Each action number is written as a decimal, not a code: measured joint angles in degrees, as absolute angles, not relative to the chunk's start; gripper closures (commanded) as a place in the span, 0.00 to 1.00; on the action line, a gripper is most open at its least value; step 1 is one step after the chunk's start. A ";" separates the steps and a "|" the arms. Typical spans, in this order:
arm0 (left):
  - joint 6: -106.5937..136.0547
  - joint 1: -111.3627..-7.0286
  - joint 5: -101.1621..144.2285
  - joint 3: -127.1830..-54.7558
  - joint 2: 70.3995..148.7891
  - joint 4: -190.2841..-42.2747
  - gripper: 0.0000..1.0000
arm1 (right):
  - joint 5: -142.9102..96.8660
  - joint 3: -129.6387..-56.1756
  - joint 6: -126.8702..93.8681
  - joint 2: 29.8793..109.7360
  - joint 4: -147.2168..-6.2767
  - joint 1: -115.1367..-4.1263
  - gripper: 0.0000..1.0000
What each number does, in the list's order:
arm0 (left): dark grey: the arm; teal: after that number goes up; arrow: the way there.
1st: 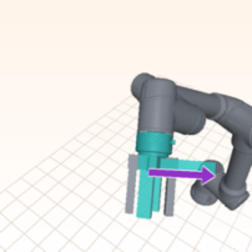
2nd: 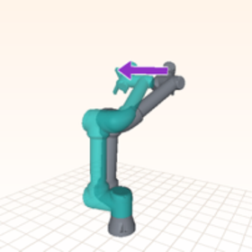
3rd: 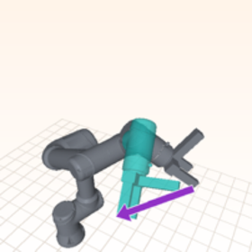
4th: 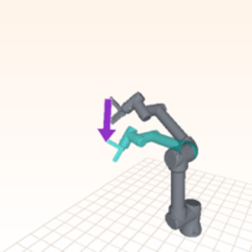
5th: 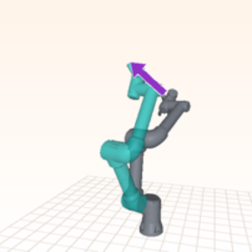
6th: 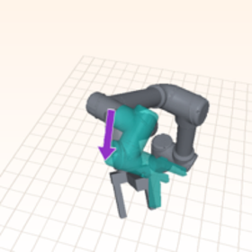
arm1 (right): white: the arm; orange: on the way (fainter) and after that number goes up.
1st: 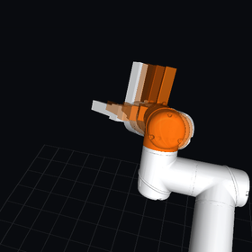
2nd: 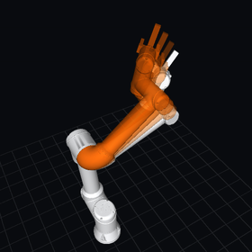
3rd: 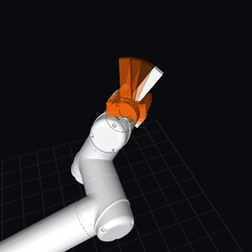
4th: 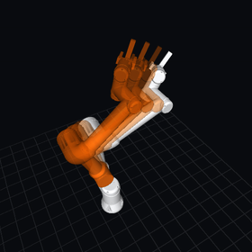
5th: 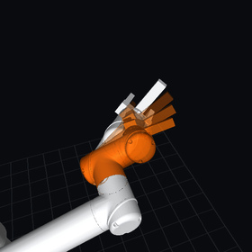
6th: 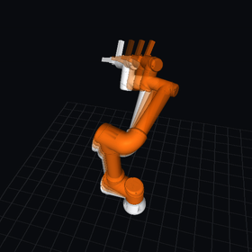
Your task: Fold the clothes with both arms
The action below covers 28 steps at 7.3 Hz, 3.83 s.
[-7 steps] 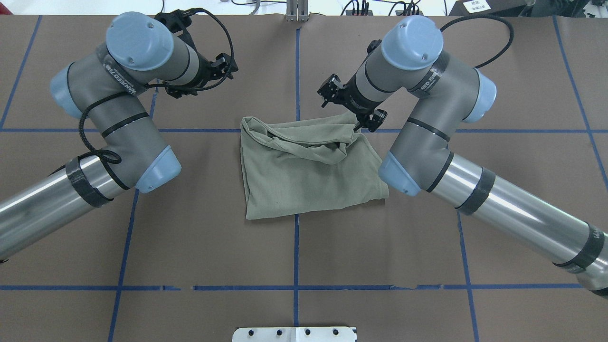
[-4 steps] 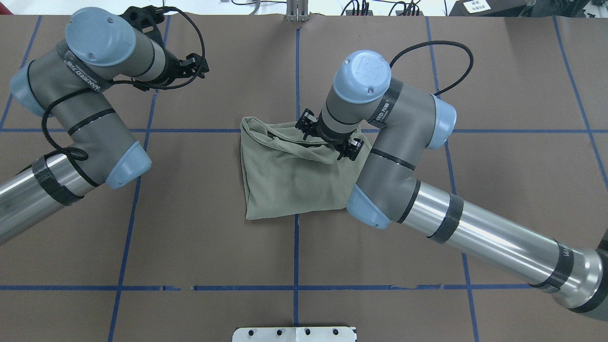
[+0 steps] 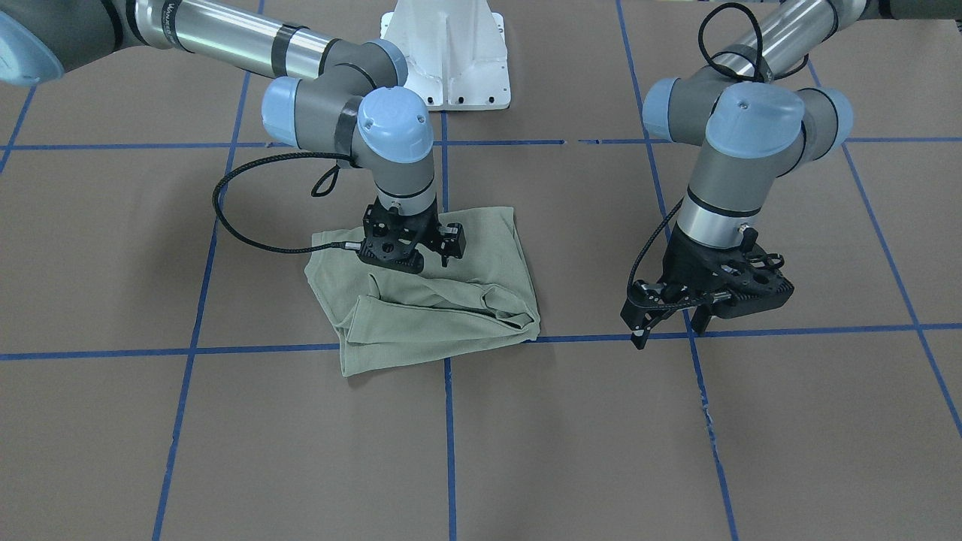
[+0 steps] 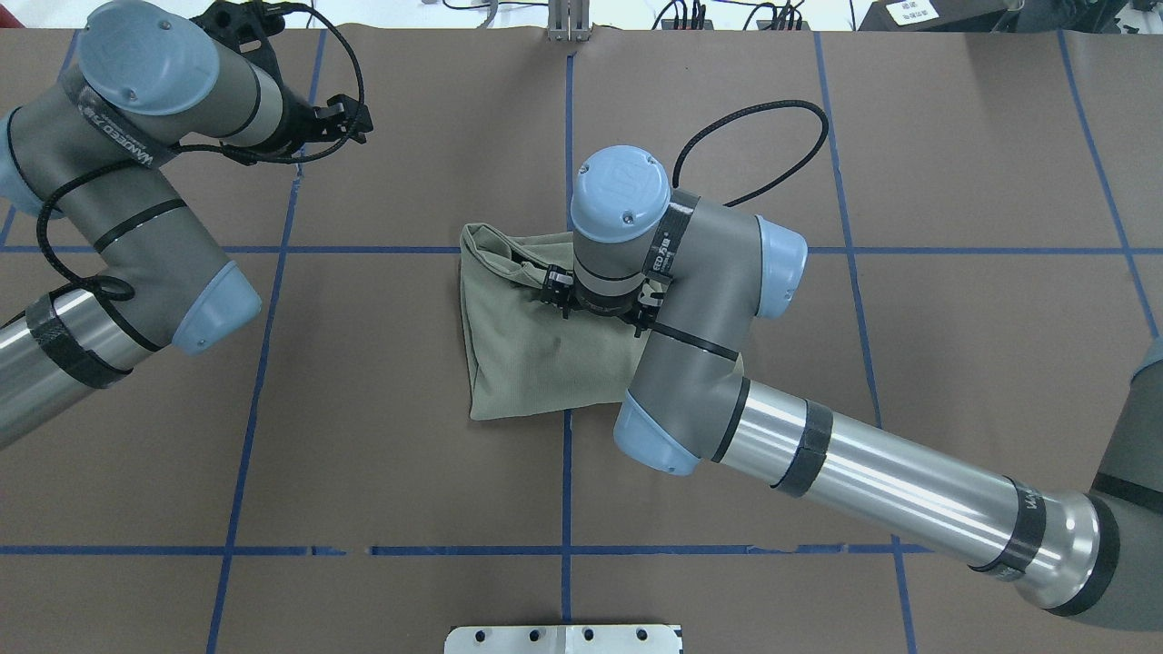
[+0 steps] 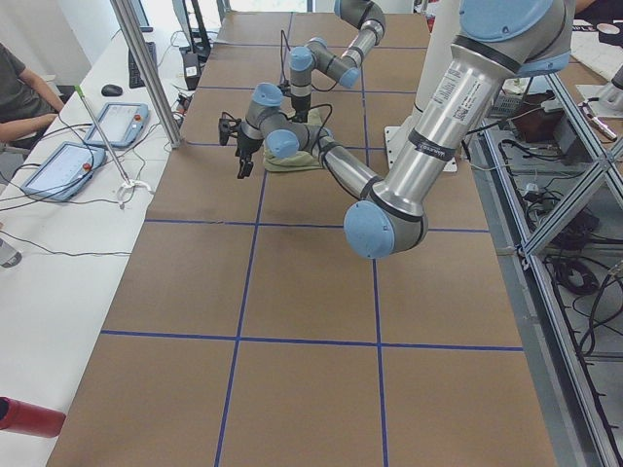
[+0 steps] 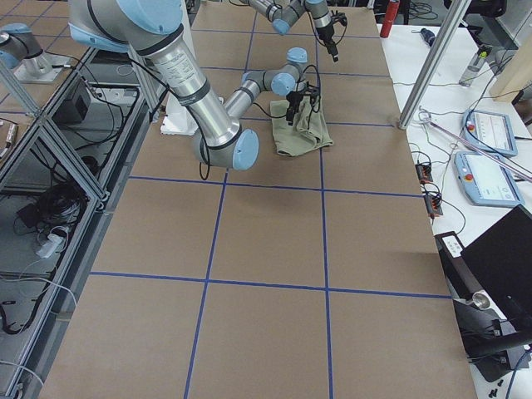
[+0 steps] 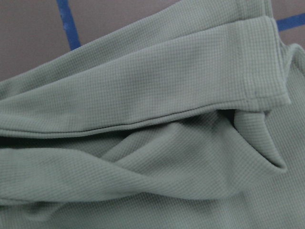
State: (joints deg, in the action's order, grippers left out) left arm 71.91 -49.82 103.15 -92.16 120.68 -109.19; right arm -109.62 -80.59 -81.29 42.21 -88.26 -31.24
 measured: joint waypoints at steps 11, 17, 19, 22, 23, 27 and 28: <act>73.34 -50.16 105.05 -96.01 119.48 -108.54 0.01 | -109.51 -57.13 -68.36 31.89 -78.65 -41.14 0.01; 73.22 -50.18 105.12 -96.05 119.54 -108.54 0.01 | -110.73 -60.94 -69.07 33.78 -82.97 -40.70 1.00; 73.31 -50.19 105.18 -95.99 119.57 -108.55 0.01 | -110.49 -64.70 -69.22 35.80 -84.30 -40.70 1.00; 73.55 -50.14 105.70 -95.99 119.72 -108.55 0.01 | -110.36 -67.87 -69.26 38.44 -84.57 -41.47 1.00; 73.63 -50.11 106.07 -96.11 119.76 -108.55 0.01 | -110.37 -67.83 -69.24 38.56 -84.51 -42.62 1.00; 73.74 -50.11 106.26 -96.41 119.87 -108.62 0.01 | -109.76 -67.27 -68.22 38.41 -84.12 -44.37 0.00; 73.74 -50.15 106.26 -96.41 119.91 -108.63 0.01 | -109.72 -67.22 -68.08 38.37 -84.07 -44.56 0.00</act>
